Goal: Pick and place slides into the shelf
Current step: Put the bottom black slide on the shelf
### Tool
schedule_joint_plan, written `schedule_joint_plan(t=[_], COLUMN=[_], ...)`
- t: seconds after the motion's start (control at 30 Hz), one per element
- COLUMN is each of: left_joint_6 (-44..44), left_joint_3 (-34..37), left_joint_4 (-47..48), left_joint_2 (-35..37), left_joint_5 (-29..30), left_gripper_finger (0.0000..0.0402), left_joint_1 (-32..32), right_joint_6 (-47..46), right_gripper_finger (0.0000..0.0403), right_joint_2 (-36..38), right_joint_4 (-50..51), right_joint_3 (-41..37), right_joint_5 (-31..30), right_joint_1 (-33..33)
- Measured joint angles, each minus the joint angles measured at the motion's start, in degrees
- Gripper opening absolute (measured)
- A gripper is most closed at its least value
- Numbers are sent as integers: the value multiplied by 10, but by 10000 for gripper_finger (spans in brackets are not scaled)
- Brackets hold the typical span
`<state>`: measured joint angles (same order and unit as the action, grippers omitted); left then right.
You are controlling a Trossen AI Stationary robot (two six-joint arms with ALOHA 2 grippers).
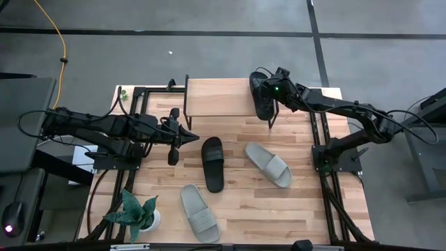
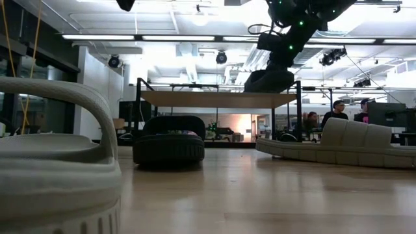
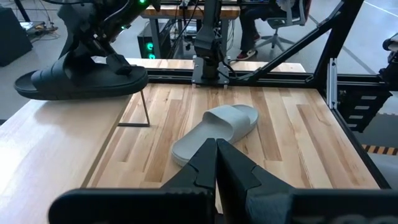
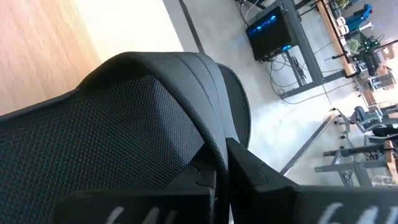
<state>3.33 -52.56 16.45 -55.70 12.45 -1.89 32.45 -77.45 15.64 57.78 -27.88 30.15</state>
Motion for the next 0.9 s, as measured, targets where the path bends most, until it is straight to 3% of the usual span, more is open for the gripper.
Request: schedule_joint_plan(t=[0.9], left_joint_6=[1], left_joint_3=[0], left_joint_4=[0], left_joint_2=[0], left_joint_5=[0], left_gripper_finger=[1], left_joint_1=[0], right_joint_6=[-13], right_gripper_finger=[0], right_joint_2=[-2], right_joint_4=[19], right_joint_3=[-6], right_joint_5=[0], right_joint_1=[10])
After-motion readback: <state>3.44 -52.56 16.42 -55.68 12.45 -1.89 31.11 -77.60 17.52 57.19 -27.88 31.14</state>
